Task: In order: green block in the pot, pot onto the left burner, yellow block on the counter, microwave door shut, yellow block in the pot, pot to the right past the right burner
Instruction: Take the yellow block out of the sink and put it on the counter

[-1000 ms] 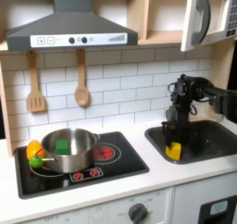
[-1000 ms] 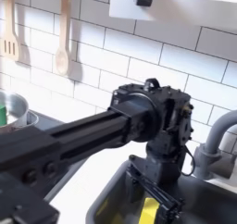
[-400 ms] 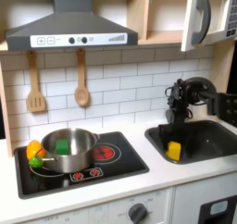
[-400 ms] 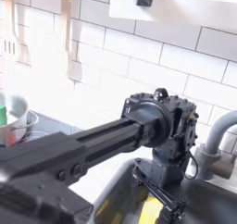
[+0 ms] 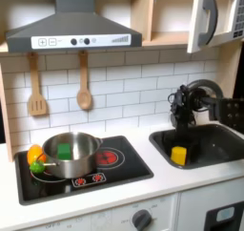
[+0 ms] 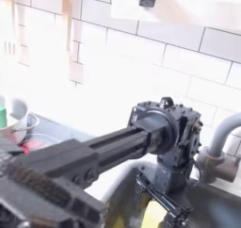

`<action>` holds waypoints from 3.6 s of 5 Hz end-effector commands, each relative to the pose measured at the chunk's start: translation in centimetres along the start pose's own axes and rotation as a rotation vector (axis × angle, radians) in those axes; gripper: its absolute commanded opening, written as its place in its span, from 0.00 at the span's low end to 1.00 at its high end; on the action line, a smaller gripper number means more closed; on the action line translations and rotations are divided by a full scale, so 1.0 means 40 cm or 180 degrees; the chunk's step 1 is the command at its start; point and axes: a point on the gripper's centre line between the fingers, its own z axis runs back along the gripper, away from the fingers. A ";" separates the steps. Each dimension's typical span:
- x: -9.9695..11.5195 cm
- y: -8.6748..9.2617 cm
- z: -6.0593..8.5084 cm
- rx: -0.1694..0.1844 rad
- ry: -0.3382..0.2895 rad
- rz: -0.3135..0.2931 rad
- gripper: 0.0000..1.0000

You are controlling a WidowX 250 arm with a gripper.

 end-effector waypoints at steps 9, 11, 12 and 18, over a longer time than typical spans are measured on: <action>-0.069 -0.015 0.206 0.0070 -0.0449 0.0090 0.00; -0.119 0.035 0.232 0.0178 -0.0457 0.0281 0.00; -0.145 0.064 0.245 0.0225 -0.0479 0.0351 0.00; -0.201 0.208 0.233 0.0234 -0.0499 0.0670 0.00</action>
